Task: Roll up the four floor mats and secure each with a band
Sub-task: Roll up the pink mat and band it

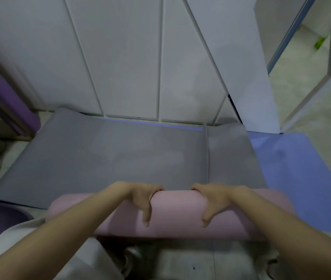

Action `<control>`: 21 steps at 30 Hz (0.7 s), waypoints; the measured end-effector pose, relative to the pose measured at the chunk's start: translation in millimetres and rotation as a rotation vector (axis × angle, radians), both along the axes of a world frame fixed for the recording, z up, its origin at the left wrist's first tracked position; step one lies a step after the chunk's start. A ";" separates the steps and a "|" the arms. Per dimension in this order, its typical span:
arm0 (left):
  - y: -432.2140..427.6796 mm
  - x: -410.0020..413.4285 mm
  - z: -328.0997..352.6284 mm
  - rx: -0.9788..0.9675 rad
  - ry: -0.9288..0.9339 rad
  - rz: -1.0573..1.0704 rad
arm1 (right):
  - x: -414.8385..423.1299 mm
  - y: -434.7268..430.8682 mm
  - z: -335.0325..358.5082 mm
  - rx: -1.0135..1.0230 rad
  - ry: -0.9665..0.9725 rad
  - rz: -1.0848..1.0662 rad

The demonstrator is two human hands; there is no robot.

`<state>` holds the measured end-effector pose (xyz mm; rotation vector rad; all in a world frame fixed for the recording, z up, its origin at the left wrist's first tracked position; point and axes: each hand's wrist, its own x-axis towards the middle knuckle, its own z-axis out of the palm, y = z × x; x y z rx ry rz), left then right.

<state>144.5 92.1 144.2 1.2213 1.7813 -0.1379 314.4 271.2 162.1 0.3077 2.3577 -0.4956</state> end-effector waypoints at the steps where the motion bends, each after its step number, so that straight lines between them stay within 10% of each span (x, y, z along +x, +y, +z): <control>1: -1.7 2.8 -2.9 -0.023 -0.022 0.003 | 2.6 -2.5 -1.9 -0.028 -0.026 -0.013; 21: -18.8 39.2 -47.8 -0.272 -0.113 -0.172 | 49.9 -83.3 -74.2 -0.175 -0.145 -0.110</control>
